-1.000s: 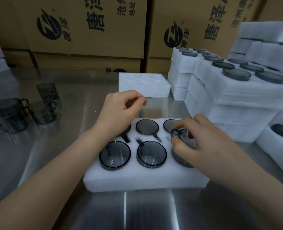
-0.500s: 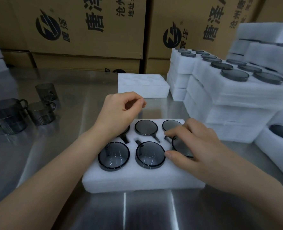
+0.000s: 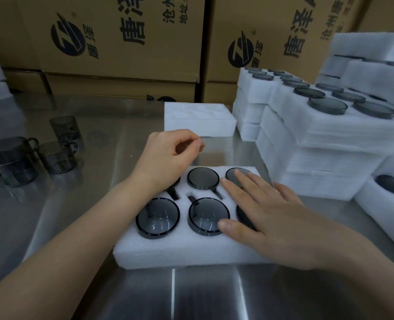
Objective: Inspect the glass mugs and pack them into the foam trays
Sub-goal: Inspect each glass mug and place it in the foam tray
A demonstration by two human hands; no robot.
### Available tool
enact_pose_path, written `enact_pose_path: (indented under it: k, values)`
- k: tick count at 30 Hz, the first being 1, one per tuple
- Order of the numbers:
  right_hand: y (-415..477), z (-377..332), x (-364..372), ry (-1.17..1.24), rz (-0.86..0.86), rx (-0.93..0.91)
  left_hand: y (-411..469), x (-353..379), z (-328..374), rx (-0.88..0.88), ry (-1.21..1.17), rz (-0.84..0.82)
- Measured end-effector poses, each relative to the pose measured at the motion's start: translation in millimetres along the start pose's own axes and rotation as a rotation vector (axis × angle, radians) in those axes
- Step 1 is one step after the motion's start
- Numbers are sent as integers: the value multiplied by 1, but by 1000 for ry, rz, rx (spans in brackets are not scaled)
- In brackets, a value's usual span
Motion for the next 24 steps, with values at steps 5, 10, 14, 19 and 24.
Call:
enact_pose_path:
  k: [5, 10, 14, 19, 24]
  values:
    - [1, -2, 0, 36, 9, 11, -5, -7, 9, 29, 116, 7]
    - [-1, -3, 1, 69, 86, -29, -35, -19, 12, -162, 267, -82]
    - [1, -2, 3, 91, 220, -70, -85, -25, 16, -367, 290, -109]
    - [0, 1, 7, 324, 412, -155, -150, -12, 29, -475, 180, -100]
    - [1, 4, 11, 433, 574, -150, -163, 4, 27, -453, 124, 35]
Point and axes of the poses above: each hand's wrist, its own y-axis towards the middle knuckle, its own x-axis out of the palm, z = x × y, the point moved 4 cm from there along y, towards the middle knuckle, and after that the axes turned 12 degrees about -z, right-handed, at the moved point
